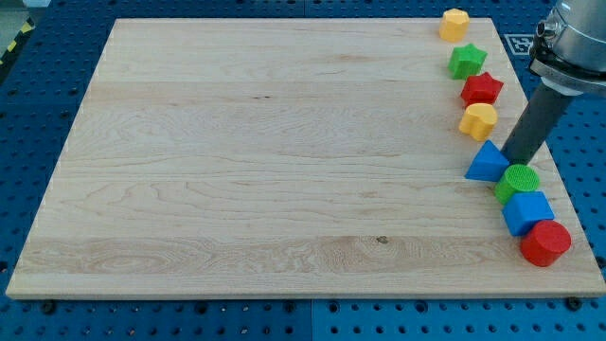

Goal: Move blue triangle towards green circle

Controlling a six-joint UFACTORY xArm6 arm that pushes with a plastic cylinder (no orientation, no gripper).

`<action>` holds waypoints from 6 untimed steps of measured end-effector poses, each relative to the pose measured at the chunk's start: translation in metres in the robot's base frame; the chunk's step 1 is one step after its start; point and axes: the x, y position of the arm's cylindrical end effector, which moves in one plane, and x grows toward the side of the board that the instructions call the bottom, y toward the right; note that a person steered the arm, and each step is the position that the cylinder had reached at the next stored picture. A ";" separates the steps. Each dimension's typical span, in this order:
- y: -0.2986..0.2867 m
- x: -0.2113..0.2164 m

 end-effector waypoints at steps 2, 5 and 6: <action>0.001 0.015; 0.059 -0.010; 0.019 -0.020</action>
